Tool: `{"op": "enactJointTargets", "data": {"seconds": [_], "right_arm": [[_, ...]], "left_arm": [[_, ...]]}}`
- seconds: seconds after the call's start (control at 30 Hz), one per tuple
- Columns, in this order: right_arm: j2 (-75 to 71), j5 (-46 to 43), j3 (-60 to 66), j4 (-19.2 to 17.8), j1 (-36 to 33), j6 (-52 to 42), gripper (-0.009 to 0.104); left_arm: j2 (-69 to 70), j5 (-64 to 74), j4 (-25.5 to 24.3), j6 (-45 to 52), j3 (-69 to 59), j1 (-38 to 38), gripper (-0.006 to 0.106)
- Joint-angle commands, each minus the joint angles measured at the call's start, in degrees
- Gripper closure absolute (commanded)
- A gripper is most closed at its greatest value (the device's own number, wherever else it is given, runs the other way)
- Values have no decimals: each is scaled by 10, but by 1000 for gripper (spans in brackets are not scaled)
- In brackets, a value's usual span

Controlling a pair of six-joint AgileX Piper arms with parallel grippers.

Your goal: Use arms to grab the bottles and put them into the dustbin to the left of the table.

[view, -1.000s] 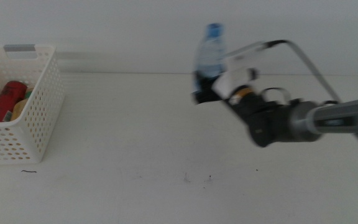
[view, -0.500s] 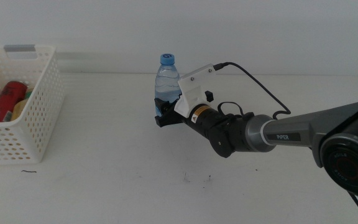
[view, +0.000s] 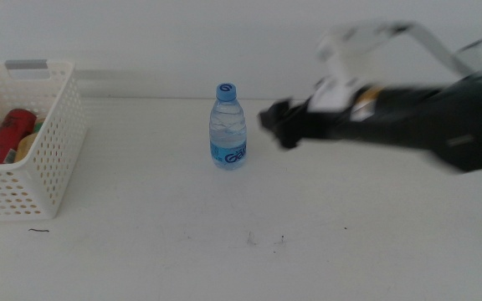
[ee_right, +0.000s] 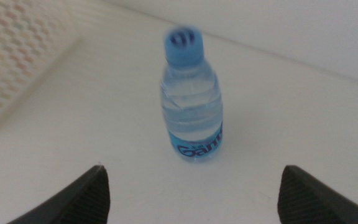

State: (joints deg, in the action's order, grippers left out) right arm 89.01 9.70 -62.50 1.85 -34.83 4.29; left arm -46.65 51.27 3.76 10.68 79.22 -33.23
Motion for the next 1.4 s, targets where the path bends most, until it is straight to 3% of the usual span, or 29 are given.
{"op": "enactJointTargets", "data": {"seconds": [0.0, 0.2, 0.77, 0.9, 1.0, 1.17, 1.23, 1.37], "right_arm": [[-100, 94, -1, -3, -1, 3, 3], [-205, 203, -66, -13, 0, 3, 9], [-217, 162, -67, -13, 0, 4, 13], [-217, 162, -67, -13, 0, 4, 13], [-217, 162, -67, -13, 0, 4, 13], [-217, 161, -67, -13, 0, 4, 13], [-217, 161, -67, -13, 0, 4, 13], [-217, 161, -67, -13, 0, 4, 13]], "left_arm": [[1, -8, 1, -2, 3, -4, 7], [1, -8, 1, -2, 3, -4, 7], [1, -10, 1, 0, 3, -4, 7], [1, -7, -43, -7, -3, -4, 7], [0, -108, -53, -22, -61, -4, 7], [-8, -513, -84, -35, -333, 2, 7], [-30, -655, -38, -73, -432, 12, 7], [-103, -832, 9, -116, -571, 12, 7]]}}
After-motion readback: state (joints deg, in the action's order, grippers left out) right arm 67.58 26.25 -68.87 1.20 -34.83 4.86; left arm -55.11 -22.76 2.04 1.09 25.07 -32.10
